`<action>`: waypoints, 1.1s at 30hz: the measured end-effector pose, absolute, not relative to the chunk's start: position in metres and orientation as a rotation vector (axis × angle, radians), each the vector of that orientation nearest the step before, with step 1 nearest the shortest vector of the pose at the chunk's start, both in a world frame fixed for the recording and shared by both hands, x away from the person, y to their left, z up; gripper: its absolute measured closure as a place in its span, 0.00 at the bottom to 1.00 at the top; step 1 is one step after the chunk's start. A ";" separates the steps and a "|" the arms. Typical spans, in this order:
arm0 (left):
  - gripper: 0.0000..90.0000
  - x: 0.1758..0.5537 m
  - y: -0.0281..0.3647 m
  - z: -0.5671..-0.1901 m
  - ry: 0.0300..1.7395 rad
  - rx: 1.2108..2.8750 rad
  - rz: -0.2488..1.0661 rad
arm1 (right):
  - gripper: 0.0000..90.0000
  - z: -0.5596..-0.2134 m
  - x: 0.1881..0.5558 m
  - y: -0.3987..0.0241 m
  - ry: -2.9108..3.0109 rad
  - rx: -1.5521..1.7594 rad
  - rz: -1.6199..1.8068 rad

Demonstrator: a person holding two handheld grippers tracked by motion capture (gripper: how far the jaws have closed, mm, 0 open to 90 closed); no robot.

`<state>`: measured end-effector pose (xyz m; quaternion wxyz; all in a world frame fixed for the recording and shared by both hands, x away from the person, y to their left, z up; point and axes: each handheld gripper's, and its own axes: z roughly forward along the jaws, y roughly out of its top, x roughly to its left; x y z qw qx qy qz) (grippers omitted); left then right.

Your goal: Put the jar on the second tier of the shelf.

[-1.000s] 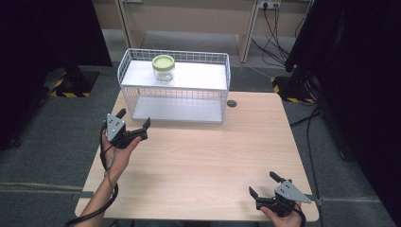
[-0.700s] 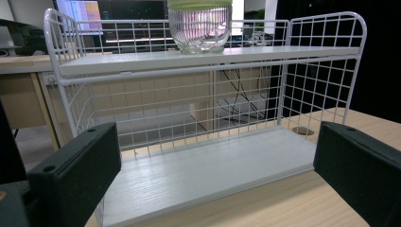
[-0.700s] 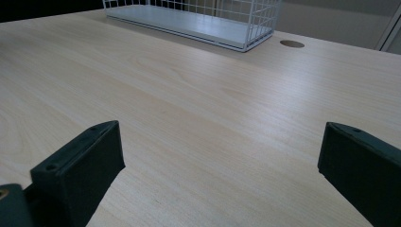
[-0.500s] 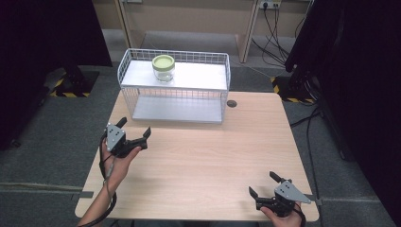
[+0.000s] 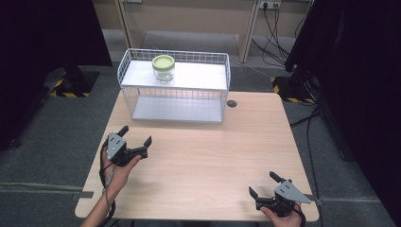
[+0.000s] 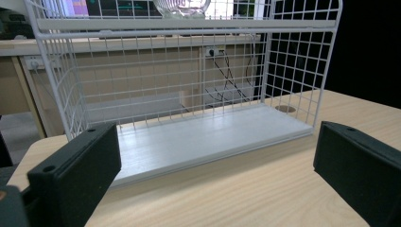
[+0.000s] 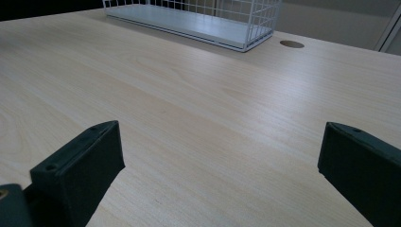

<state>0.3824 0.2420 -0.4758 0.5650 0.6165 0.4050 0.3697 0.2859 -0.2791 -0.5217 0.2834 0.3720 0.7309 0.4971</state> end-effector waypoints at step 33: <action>0.01 0.356 0.239 -0.508 0.979 1.510 0.786 | 0.01 -0.522 0.285 -0.278 1.956 0.993 1.328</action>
